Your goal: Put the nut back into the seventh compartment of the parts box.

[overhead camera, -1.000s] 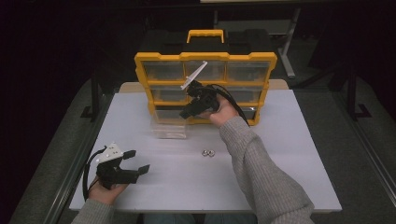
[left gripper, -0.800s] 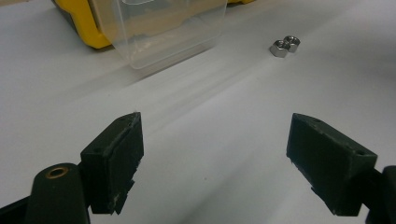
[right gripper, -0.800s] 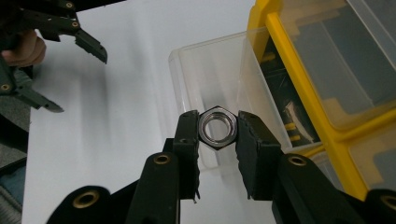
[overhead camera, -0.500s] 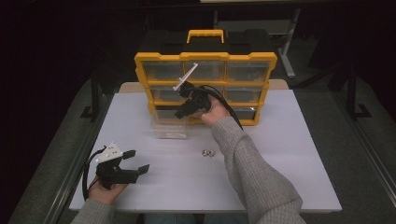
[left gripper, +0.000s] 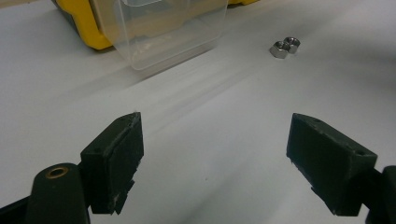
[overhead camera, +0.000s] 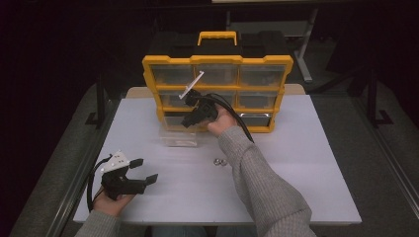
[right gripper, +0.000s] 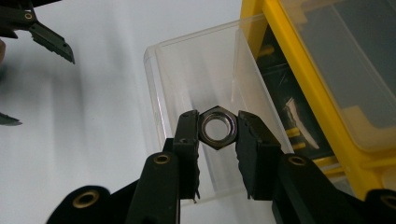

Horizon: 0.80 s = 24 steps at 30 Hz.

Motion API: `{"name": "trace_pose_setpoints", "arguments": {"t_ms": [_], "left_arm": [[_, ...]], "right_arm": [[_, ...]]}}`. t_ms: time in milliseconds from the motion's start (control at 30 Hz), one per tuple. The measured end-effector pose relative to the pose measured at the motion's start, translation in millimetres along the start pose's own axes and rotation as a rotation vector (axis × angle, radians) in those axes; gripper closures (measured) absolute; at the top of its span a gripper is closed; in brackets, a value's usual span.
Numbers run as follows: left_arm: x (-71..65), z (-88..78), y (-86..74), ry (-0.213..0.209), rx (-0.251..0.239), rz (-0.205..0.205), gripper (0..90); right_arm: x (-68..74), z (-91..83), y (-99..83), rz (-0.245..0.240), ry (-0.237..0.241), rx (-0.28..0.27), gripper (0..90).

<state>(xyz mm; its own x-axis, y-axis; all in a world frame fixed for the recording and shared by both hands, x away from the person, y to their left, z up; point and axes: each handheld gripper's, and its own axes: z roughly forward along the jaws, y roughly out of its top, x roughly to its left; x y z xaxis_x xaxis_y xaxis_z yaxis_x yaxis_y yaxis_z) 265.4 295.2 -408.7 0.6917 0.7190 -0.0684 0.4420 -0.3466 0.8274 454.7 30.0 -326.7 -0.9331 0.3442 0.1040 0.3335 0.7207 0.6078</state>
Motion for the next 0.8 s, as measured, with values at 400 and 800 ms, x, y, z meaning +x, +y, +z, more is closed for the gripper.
{"name": "trace_pose_setpoints", "arguments": {"t_ms": [400, 800], "left_arm": [[-1.1, 0.4, 0.4, 0.001, -0.004, -0.001, 18.5], [-1.5, 0.3, 0.5, 0.000, -0.004, -0.002, 18.5]], "right_arm": [[3.7, 5.9, 2.1, 0.054, -0.023, 0.009, 61.7], [4.6, -17.3, -4.1, -0.053, -0.029, -0.040, 61.3]]}}
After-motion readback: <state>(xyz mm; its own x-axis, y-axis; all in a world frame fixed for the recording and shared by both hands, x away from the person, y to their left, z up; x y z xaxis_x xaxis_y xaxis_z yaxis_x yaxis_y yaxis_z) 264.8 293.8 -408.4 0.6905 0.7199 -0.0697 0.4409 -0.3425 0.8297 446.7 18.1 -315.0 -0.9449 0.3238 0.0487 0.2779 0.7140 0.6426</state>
